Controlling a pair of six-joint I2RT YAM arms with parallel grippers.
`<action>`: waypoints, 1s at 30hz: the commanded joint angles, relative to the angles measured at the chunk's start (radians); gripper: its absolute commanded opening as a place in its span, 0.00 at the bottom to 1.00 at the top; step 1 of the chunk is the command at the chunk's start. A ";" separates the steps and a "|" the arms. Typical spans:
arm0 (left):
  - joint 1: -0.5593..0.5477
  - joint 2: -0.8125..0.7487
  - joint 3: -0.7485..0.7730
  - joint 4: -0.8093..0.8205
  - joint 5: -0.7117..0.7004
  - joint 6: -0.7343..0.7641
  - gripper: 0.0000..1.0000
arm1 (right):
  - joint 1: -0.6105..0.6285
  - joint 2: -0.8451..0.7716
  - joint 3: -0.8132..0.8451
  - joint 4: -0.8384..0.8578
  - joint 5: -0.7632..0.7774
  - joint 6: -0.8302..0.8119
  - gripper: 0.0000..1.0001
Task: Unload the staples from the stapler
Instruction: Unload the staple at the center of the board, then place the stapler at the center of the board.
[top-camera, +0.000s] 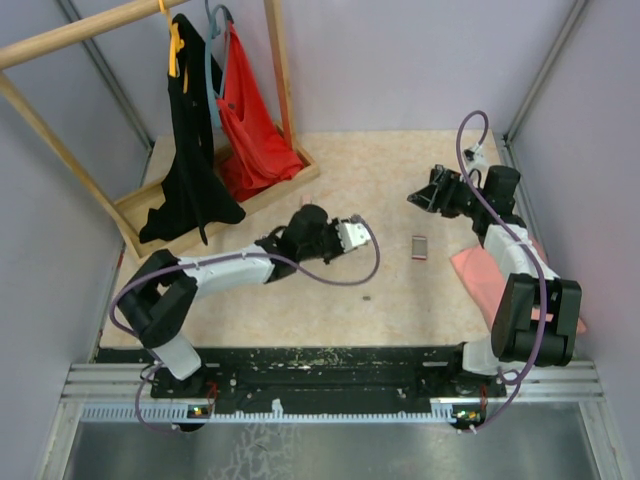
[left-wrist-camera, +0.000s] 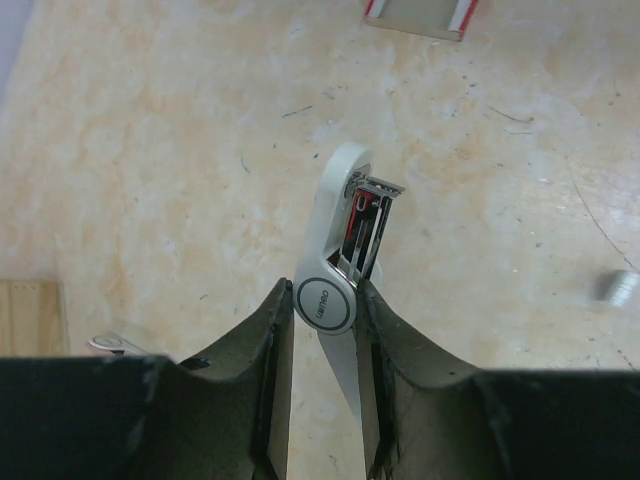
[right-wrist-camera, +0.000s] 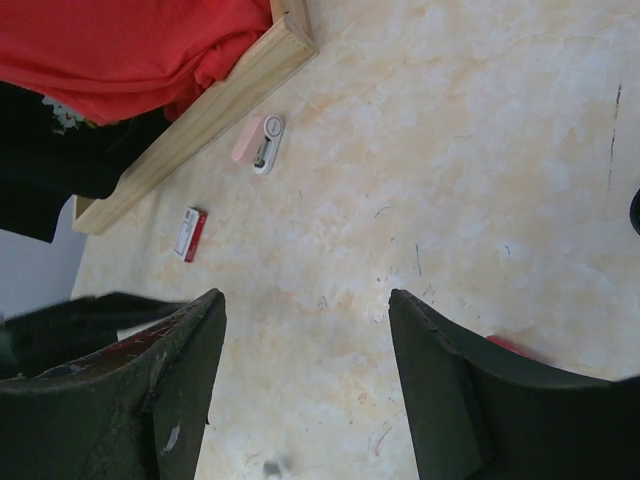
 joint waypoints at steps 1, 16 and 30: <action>0.092 -0.025 0.072 -0.190 0.258 -0.173 0.00 | -0.011 -0.019 -0.002 0.054 -0.036 0.014 0.66; 0.221 0.027 0.317 -0.509 0.370 -0.176 0.00 | 0.141 -0.169 -0.059 0.097 -0.113 -0.280 0.66; 0.349 -0.003 0.372 -0.763 0.730 -0.128 0.00 | 0.328 -0.428 -0.202 -0.143 -0.239 -1.139 0.68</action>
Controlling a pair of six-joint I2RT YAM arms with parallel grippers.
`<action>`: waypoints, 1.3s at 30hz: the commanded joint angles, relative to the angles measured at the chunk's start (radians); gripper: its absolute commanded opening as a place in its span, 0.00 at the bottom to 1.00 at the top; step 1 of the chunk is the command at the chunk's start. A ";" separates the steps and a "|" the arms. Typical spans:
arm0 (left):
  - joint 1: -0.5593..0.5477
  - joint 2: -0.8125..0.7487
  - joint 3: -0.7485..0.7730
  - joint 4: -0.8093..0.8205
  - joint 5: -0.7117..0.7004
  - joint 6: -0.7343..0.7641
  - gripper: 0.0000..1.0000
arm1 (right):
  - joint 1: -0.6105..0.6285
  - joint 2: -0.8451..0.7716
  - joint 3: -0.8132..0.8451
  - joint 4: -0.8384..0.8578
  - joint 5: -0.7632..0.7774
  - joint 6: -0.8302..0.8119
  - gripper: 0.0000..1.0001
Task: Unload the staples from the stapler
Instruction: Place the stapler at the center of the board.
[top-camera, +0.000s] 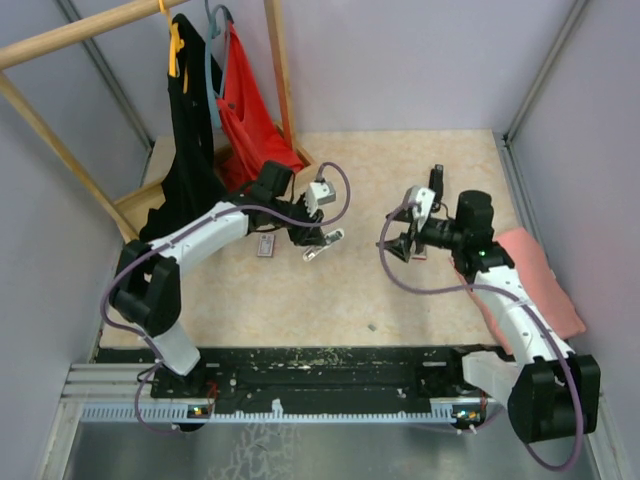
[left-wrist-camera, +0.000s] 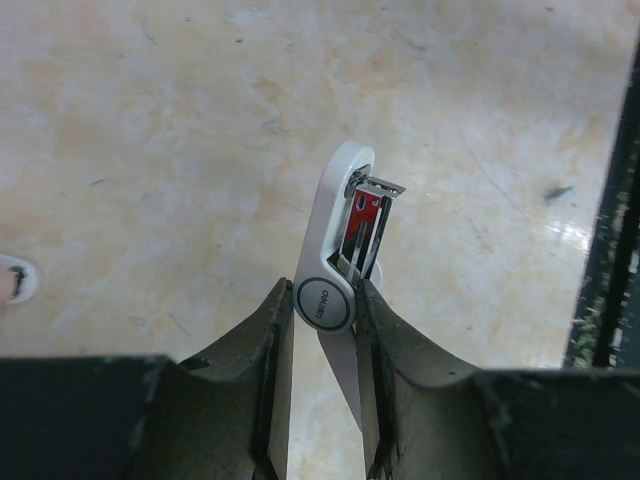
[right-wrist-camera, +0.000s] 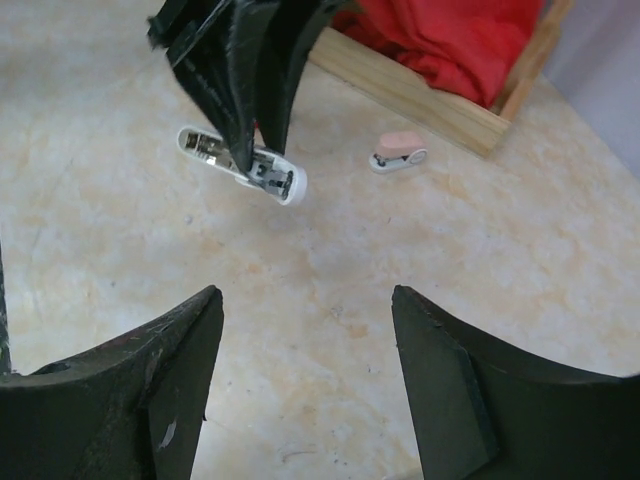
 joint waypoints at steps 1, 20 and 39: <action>-0.001 -0.016 0.061 -0.132 0.214 0.046 0.00 | 0.080 -0.076 -0.076 -0.065 -0.066 -0.439 0.68; -0.019 0.180 0.173 -0.336 0.358 0.110 0.00 | 0.442 0.041 -0.041 -0.196 0.275 -0.872 0.69; -0.091 0.172 0.161 -0.358 0.332 0.157 0.00 | 0.527 0.148 -0.069 -0.019 0.277 -0.678 0.62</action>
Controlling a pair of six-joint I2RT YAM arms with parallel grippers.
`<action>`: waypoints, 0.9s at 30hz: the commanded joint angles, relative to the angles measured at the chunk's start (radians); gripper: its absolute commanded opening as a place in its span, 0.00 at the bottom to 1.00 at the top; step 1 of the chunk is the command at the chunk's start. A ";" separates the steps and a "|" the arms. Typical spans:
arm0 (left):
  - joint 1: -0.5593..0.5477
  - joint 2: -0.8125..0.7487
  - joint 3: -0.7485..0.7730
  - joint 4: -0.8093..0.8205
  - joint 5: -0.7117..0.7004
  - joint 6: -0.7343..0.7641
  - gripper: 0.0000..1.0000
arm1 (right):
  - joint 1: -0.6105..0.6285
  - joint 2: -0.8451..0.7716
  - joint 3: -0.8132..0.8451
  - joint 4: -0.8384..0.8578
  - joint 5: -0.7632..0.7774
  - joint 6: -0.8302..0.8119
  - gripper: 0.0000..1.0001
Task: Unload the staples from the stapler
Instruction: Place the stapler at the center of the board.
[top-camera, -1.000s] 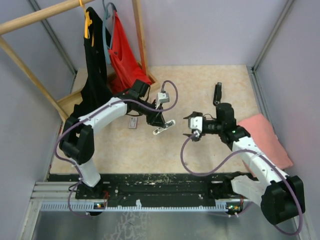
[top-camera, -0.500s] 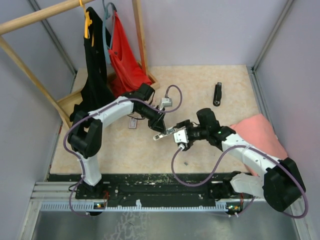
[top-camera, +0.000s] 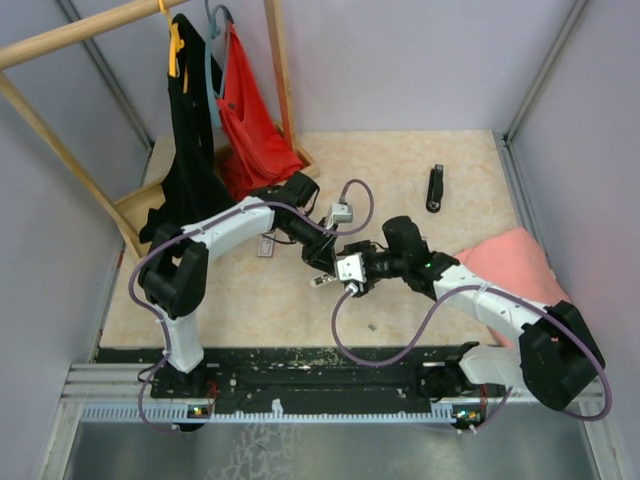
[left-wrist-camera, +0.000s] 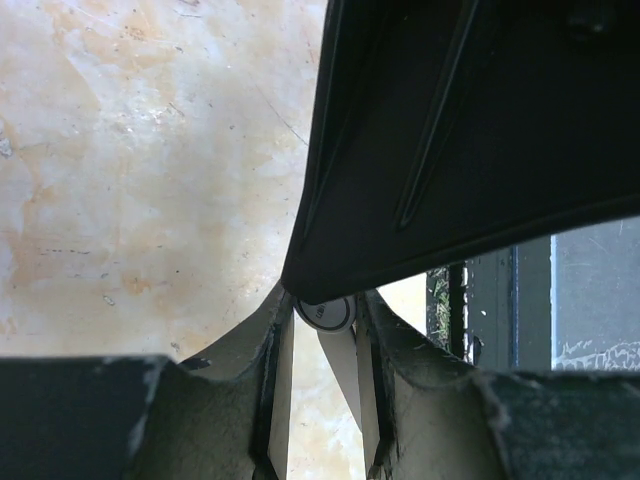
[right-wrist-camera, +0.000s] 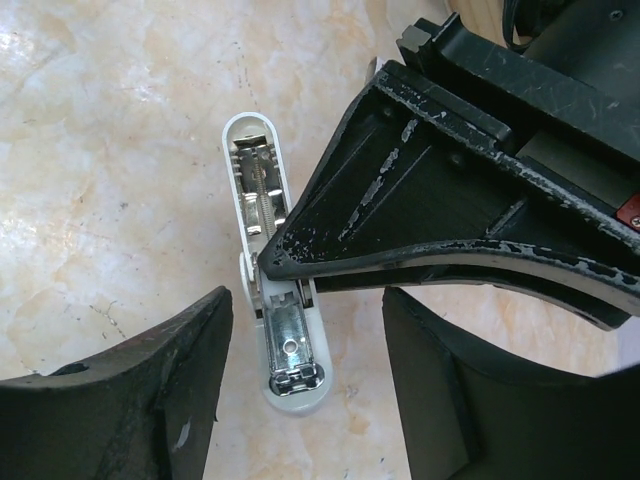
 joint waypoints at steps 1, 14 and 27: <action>-0.020 -0.010 0.020 -0.035 0.017 0.041 0.00 | 0.020 0.014 0.019 0.032 -0.020 0.019 0.60; -0.029 -0.012 0.028 -0.055 0.043 0.058 0.00 | 0.026 0.017 0.008 0.010 -0.049 0.007 0.52; -0.035 -0.007 0.043 -0.097 0.064 0.083 0.00 | 0.036 0.028 0.002 -0.001 -0.046 -0.003 0.40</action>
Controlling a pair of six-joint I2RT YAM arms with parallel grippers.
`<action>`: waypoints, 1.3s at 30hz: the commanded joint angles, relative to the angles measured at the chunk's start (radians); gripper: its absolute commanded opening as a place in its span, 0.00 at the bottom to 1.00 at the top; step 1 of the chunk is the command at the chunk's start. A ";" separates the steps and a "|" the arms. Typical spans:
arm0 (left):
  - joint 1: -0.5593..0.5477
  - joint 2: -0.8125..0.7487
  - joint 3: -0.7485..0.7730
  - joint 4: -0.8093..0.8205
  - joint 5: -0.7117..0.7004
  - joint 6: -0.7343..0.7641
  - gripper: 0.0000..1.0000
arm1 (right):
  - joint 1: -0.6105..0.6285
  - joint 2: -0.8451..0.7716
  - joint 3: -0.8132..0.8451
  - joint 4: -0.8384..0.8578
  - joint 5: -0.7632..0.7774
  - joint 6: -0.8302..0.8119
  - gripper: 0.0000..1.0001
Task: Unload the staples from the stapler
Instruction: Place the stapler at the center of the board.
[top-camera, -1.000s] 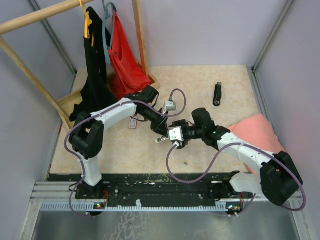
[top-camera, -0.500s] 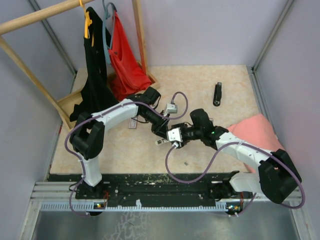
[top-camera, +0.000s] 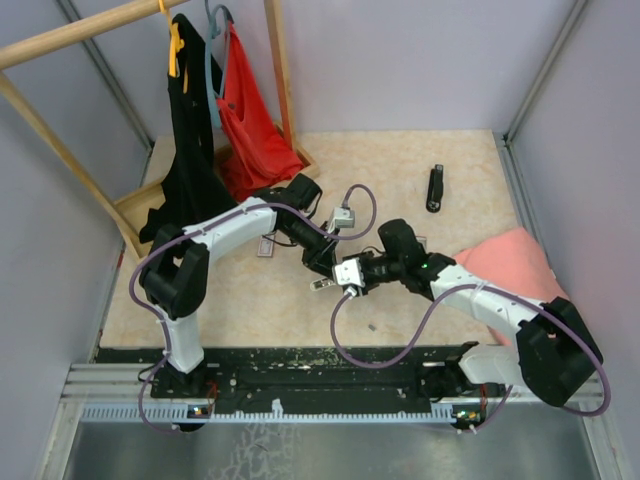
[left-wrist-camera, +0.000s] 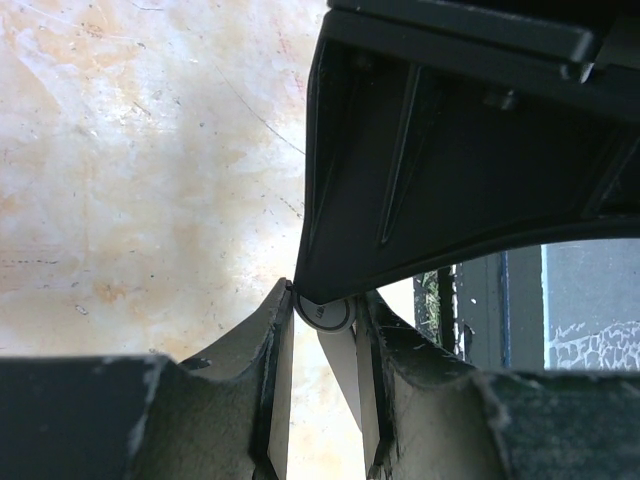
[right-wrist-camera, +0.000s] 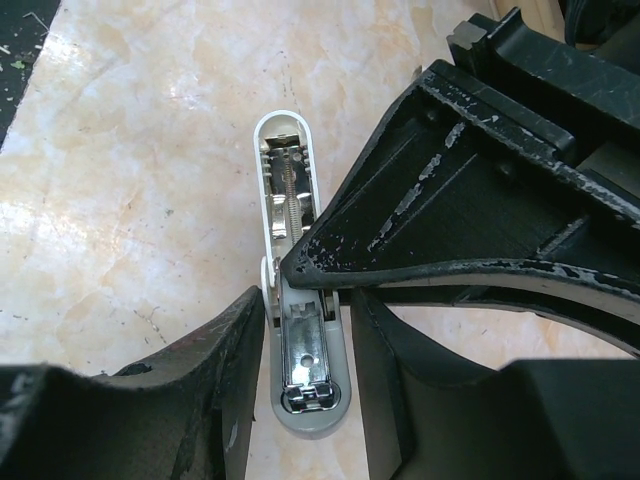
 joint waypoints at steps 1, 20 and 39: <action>-0.012 -0.007 0.038 -0.049 0.058 0.030 0.00 | 0.014 0.006 0.002 0.038 -0.019 -0.007 0.40; -0.019 0.006 0.063 -0.098 0.054 0.076 0.25 | 0.024 0.001 0.011 0.025 -0.049 0.025 0.02; 0.081 -0.103 0.102 -0.119 -0.025 0.081 1.00 | 0.017 -0.025 -0.016 0.211 0.094 0.283 0.00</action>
